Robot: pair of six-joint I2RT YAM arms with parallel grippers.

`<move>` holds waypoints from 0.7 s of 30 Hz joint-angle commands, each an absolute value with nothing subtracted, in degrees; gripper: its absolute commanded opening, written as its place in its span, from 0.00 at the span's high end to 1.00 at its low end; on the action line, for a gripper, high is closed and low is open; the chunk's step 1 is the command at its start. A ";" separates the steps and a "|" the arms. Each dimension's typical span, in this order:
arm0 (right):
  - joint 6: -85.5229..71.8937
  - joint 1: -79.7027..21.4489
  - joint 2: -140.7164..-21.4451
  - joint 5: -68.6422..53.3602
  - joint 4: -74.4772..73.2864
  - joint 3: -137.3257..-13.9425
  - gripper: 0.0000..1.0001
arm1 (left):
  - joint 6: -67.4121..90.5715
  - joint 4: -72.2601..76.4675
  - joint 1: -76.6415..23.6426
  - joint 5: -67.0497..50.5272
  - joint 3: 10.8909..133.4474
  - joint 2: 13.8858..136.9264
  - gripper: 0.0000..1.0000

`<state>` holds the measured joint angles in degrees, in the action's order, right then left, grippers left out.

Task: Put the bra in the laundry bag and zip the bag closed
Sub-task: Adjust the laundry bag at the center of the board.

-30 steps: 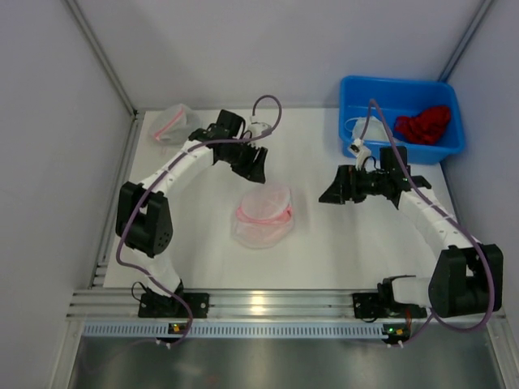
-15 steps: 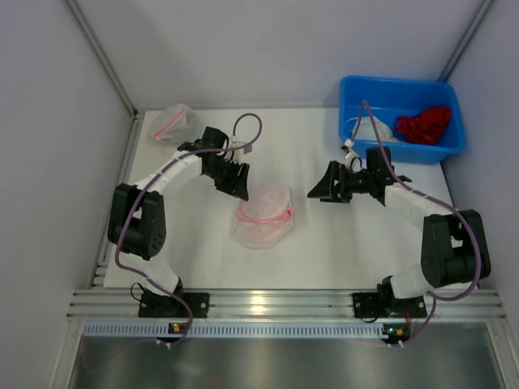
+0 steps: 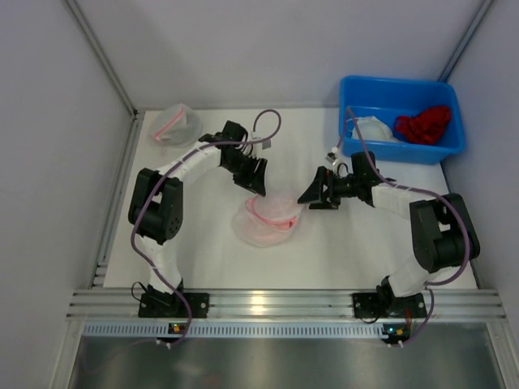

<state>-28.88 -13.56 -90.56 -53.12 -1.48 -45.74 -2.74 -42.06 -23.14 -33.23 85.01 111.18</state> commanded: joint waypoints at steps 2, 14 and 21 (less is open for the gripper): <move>-30.67 -16.26 -93.51 -54.67 3.25 -46.40 0.12 | -4.66 -41.66 -23.20 -35.42 88.07 111.09 0.50; -40.76 -19.69 -92.65 -61.95 15.80 -44.31 0.84 | -9.91 -33.14 -21.89 -32.69 77.36 89.52 0.49; -45.72 -21.79 -84.91 -59.51 28.32 -42.01 1.00 | -26.06 -33.13 -21.97 -38.23 69.18 70.71 0.47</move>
